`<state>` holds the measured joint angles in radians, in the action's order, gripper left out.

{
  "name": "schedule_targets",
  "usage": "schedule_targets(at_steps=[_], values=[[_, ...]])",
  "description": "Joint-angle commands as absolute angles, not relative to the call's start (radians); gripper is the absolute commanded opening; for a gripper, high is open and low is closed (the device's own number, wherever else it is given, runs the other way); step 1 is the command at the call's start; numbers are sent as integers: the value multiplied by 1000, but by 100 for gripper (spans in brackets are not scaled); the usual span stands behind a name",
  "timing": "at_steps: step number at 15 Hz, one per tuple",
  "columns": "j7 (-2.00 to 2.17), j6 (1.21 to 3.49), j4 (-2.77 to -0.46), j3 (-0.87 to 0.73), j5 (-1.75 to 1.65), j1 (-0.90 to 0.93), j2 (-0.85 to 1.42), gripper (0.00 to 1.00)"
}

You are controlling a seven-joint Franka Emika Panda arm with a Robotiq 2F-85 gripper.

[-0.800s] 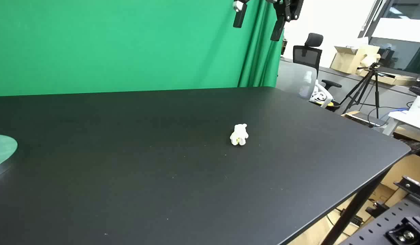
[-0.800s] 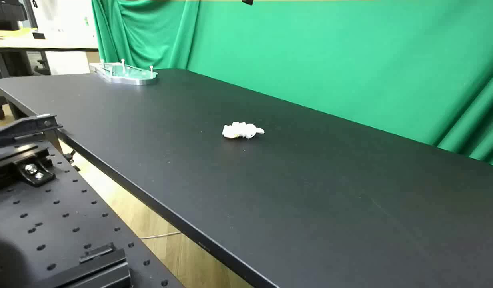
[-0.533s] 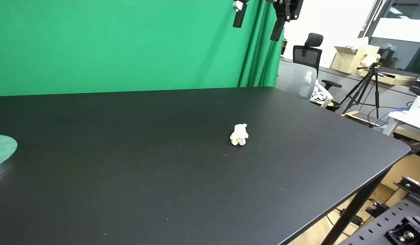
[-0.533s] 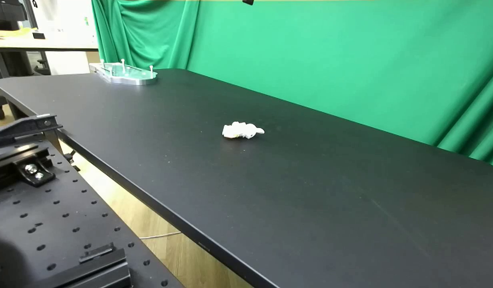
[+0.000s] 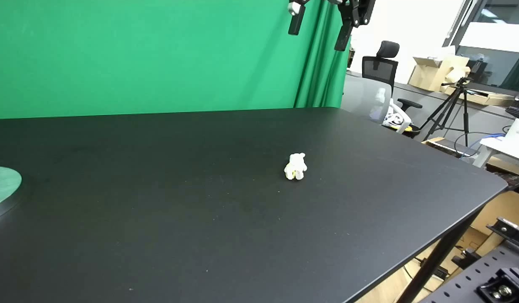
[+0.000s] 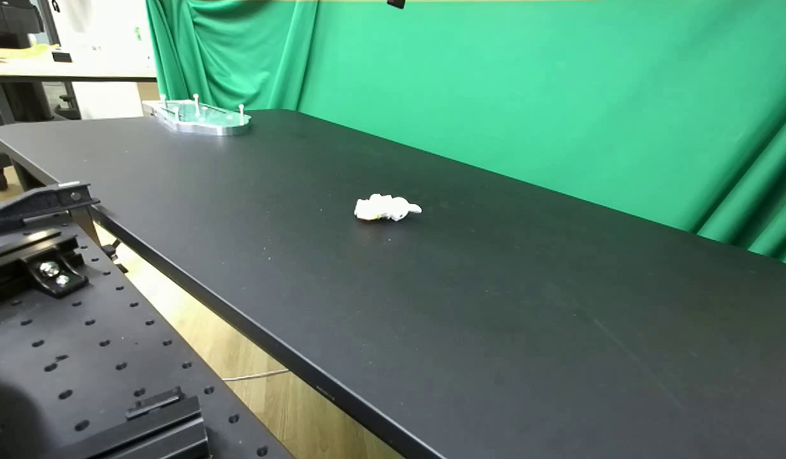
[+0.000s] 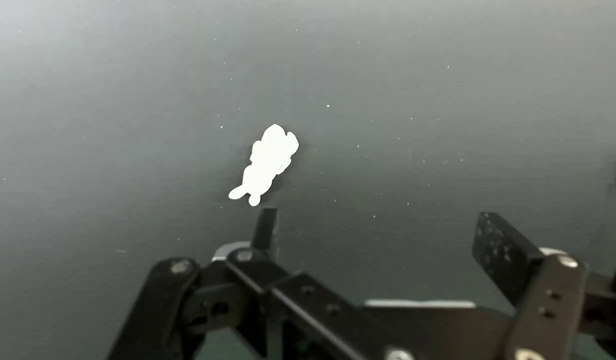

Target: Move the white thing slightly to the left

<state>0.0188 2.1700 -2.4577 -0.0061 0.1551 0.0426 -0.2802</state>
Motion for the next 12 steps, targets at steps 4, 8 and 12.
schedule_targets(at_steps=[4,8,12], values=[[269,2386,-2507,10,22,-61,-226,100],[462,2518,-2523,9,-123,-143,-145,100],[614,2605,-2498,-5,-227,-166,-26,100]])
